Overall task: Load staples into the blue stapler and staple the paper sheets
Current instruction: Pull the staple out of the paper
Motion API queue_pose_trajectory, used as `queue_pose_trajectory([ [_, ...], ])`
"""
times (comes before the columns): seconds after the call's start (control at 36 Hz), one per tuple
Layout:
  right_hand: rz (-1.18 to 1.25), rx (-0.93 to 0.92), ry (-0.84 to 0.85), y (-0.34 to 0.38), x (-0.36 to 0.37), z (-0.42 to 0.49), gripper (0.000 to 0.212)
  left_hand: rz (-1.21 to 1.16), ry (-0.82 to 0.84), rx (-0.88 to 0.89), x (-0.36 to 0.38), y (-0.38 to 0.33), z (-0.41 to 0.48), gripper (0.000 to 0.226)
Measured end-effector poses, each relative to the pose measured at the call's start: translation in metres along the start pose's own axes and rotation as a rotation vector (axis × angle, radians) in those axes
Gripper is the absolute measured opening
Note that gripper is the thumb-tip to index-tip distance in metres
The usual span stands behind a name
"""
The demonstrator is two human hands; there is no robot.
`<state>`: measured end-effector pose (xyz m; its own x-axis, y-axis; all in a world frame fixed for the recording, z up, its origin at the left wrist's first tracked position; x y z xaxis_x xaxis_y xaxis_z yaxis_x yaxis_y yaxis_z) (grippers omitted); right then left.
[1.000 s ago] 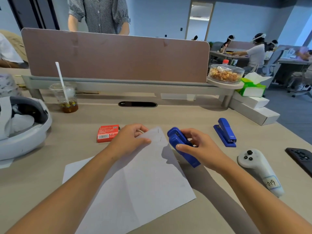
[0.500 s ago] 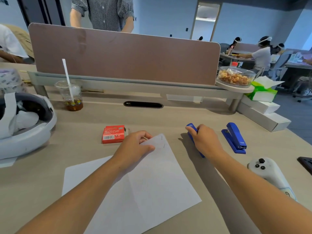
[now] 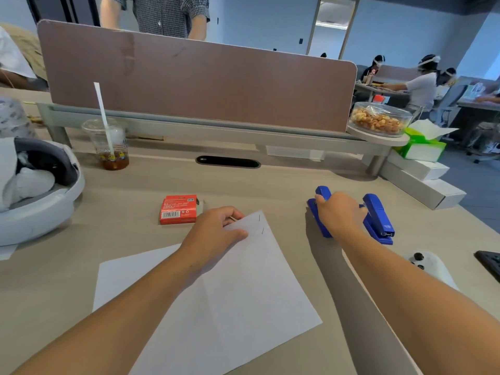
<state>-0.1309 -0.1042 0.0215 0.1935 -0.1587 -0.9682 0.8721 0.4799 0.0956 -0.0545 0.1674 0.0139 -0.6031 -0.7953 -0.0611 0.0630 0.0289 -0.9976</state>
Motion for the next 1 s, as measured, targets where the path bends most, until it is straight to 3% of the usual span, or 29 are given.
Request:
queue_pose_trajectory([
  [0.19,-0.059,-0.020,-0.028,0.000,0.001,0.004,0.051,-0.054,0.001,-0.013,0.000,-0.003,-0.002,0.014],
  [0.44,0.256,-0.222,-0.137,0.015,-0.042,-0.035,0.047,-0.186,0.034,-0.024,-0.004,-0.011,-0.002,0.015],
  [0.5,0.409,-0.325,-0.039,0.018,-0.046,-0.054,0.040,-0.206,0.038,-0.024,-0.006,-0.013,-0.002,0.015],
  [0.61,0.591,-0.451,0.321,0.024,-0.046,-0.101,0.034,-0.156,-0.012,0.016,-0.010,-0.017,-0.002,0.016],
  [0.72,0.736,-0.453,0.412,0.027,-0.041,-0.126,0.014,-0.175,-0.036,0.089,-0.014,-0.023,-0.004,0.011],
  [0.83,0.877,-0.485,0.275,0.026,-0.047,-0.132,0.016,-0.166,-0.068,0.222,-0.021,-0.031,-0.014,0.009],
  [1.0,0.701,-0.679,-0.249,0.021,-0.043,-0.139,0.016,-0.071,-0.110,0.456,-0.029,-0.026,-0.030,0.036],
])
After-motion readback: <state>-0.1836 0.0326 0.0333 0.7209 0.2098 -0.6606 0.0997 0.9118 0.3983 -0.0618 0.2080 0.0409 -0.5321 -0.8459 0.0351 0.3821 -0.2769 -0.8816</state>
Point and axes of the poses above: each hand's wrist, its own z-axis towards the middle knuckle, its own x-axis out of the palm, y = z × x, the point moved 2 cm from there along z, towards the middle knuckle, and after that the axes turned 15 degrees about -z, right-handed, at the moved point
